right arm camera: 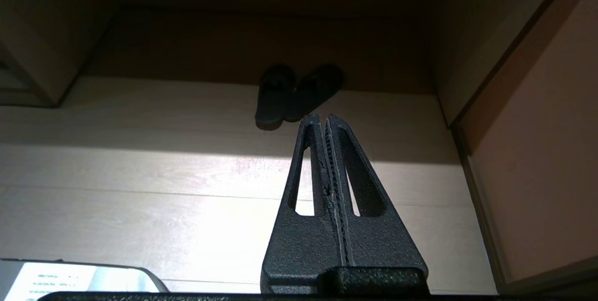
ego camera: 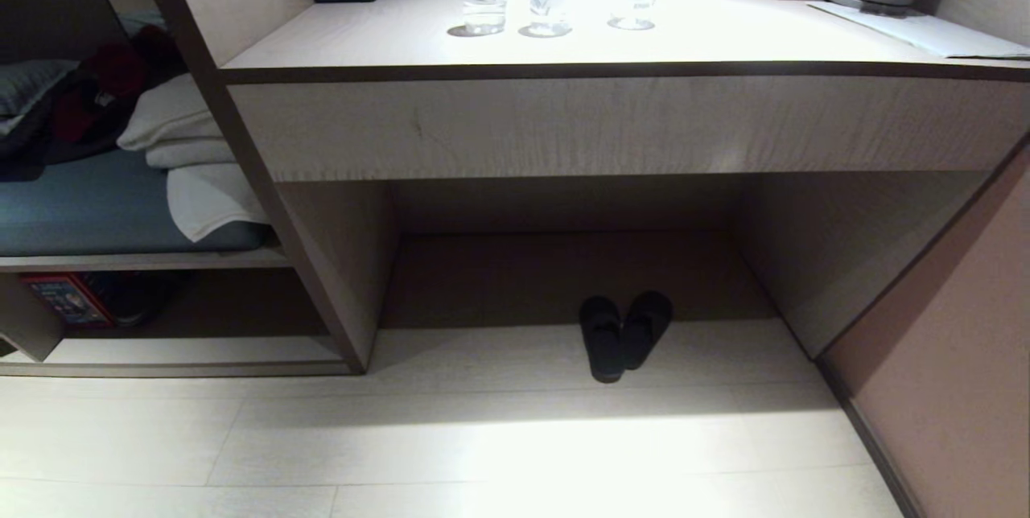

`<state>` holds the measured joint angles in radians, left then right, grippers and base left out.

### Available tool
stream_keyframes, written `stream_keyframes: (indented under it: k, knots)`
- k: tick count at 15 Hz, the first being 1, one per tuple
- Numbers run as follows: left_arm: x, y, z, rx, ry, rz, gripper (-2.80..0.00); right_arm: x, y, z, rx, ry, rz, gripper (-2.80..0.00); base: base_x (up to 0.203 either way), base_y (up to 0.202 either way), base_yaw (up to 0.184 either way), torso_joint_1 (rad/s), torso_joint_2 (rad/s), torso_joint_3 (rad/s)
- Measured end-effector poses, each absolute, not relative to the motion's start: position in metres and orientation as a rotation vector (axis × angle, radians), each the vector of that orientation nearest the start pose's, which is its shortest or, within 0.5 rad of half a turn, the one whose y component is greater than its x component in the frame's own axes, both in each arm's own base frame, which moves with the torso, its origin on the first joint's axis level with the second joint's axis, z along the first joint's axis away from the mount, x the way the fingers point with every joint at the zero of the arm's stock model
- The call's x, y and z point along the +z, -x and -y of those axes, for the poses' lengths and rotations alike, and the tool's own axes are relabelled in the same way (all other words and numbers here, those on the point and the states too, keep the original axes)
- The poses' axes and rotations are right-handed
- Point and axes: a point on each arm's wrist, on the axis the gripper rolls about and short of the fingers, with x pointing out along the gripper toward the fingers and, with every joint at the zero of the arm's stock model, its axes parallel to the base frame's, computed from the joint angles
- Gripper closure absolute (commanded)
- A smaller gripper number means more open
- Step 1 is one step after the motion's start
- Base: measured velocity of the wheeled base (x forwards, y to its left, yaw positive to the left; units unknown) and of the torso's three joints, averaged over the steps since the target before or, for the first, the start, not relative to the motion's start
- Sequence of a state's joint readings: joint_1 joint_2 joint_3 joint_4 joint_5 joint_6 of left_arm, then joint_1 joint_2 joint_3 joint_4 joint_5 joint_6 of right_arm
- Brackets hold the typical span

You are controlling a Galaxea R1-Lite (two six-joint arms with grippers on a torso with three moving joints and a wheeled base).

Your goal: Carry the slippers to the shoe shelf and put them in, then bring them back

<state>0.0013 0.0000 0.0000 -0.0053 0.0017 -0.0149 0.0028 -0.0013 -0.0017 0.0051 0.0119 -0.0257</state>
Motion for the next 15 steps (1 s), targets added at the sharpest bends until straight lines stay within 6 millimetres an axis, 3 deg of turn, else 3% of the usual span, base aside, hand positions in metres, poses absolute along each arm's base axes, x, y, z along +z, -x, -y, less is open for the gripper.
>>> stream_keyframes:
  k: [15]
  knots:
    - [0.0761, 0.0228, 0.0000, 0.003, 0.015, 0.006, 0.00, 0.0755, 0.0230, -0.0002, 0.015, 0.025, -0.001, 0.00, 0.000, 0.000, 0.000, 0.000, 0.00, 0.204]
